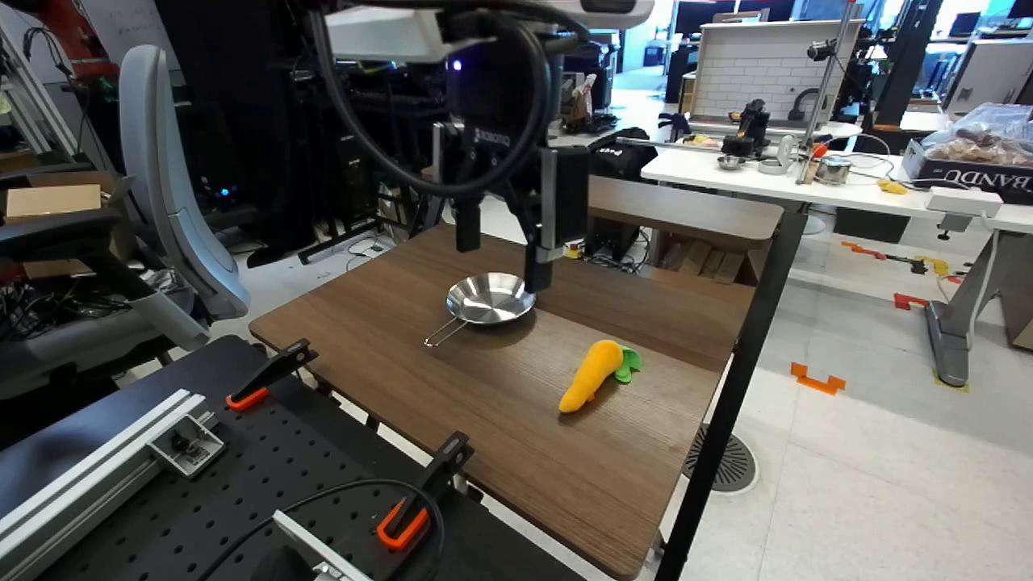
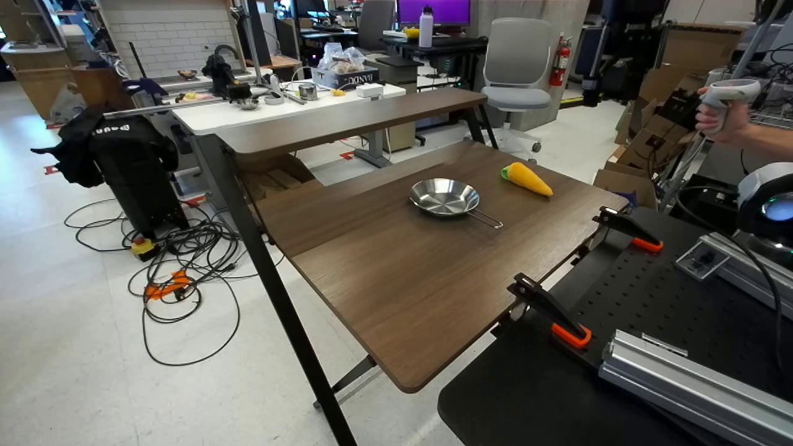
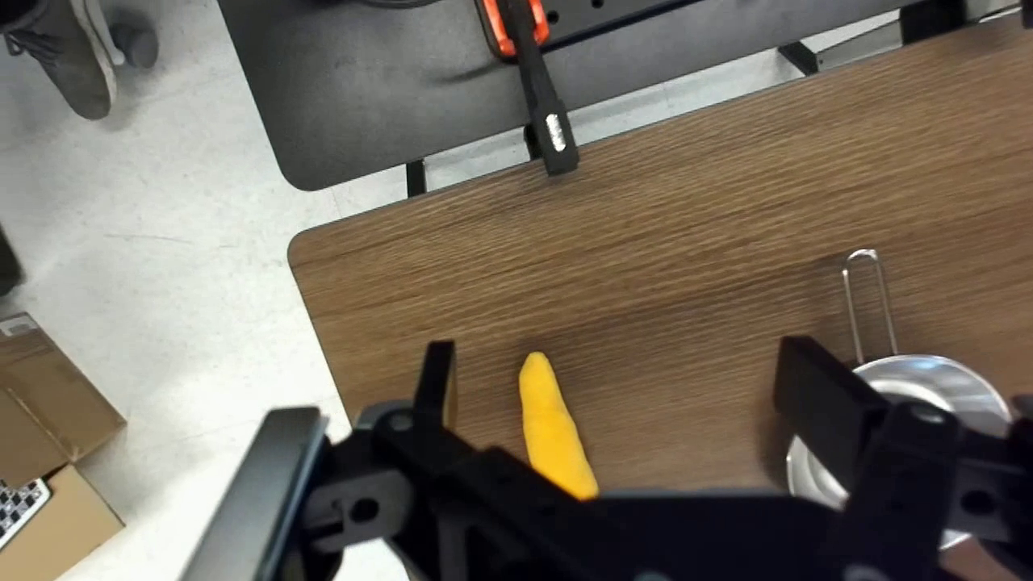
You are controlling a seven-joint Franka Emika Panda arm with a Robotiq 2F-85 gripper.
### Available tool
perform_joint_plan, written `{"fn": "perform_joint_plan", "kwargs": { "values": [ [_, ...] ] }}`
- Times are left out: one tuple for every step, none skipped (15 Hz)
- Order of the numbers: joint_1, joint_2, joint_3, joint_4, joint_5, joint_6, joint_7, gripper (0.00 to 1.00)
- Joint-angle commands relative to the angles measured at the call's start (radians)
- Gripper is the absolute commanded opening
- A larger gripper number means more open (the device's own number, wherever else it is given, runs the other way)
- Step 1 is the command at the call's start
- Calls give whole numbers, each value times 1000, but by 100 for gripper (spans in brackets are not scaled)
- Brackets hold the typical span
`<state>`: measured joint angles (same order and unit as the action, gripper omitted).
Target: Place the orange plush toy on the pan
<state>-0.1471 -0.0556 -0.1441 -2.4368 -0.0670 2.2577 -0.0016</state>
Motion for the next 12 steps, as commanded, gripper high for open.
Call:
{"fn": "perform_joint_plan", "kwargs": {
  "values": [
    [-18,152,-20,132,-3,7,-5,100],
    [-21,187,-24,165,-5,4,-2,100],
    [-23,220,-27,195,-7,6,1,100],
    [-22,250,-29,225,-11,2,6,100],
    [-21,276,-31,249,-14,4,9,100],
    [-19,304,-32,274,-16,6,14,100],
    [-16,326,-32,294,-18,7,17,100],
    [-13,352,-30,314,-20,10,22,100],
    [-9,375,-29,331,-24,16,28,100],
    [-4,394,-27,347,-29,17,34,100],
    [0,415,-26,362,-32,24,36,100],
    [5,435,-24,378,-37,31,38,100]
  ]
}}
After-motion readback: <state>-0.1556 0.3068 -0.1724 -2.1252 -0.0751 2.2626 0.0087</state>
